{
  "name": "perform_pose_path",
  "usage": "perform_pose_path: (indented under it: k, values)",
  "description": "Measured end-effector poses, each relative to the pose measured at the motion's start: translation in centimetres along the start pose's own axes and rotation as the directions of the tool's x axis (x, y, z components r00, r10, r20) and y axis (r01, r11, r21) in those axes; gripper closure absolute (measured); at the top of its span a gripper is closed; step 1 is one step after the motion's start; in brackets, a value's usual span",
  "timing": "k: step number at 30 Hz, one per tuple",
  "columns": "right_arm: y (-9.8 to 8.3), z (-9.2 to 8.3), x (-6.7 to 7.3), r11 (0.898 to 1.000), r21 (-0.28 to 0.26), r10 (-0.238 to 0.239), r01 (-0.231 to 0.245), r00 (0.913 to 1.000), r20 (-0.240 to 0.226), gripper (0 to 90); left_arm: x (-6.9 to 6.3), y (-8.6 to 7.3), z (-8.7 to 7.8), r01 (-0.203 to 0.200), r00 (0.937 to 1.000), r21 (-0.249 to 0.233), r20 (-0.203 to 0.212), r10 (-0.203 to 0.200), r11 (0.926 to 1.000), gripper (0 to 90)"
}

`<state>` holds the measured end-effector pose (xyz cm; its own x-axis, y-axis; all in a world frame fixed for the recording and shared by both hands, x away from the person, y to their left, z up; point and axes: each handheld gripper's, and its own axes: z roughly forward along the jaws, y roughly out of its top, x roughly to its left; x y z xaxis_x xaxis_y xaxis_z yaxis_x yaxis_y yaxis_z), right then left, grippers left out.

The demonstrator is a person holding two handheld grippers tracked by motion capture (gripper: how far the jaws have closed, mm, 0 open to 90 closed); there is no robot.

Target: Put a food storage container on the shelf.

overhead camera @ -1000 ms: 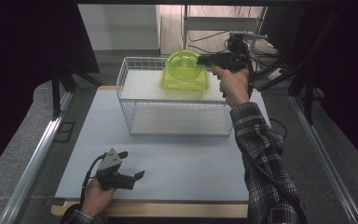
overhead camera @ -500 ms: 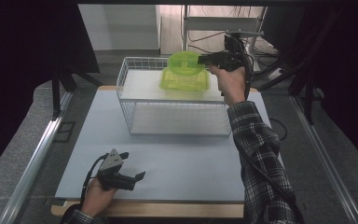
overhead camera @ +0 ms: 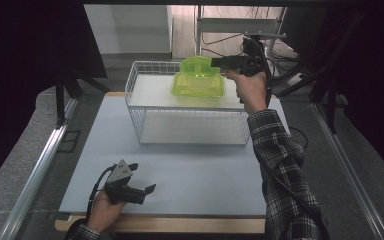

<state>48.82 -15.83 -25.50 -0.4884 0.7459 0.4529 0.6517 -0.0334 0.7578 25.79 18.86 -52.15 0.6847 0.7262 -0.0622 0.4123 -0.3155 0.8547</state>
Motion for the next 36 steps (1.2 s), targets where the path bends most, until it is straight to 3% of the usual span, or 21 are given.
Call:
perform_pose_path:
  k: [11,20,27,36]
  values:
    - [-0.6,-1.1,0.0,0.998,-0.006,-0.069,0.069,0.9972,-0.028,31.9,0.4,-0.1,-0.3,0.043,0.999,-0.03,0.015,-0.043,0.9986,0.0]
    - [-1.6,-1.6,0.3,0.988,-0.007,-0.155,0.155,0.9876,-0.026,22.6,0.4,-0.1,-0.3,0.05,0.998,-0.046,0.042,-0.048,0.9977,0.0]
    - [-2.7,-1.8,0.8,0.972,-0.008,-0.235,0.235,0.9716,-0.029,16.1,0.3,0.0,-0.3,0.032,0.999,-0.041,0.033,-0.03,0.9987,0.0]
    - [-4.3,-1.9,0.9,0.953,0.001,-0.304,0.304,0.9524,-0.021,10.7,0.2,0.0,-0.3,0.009,0.9998,-0.043,0.017,-0.008,0.999,0.2]
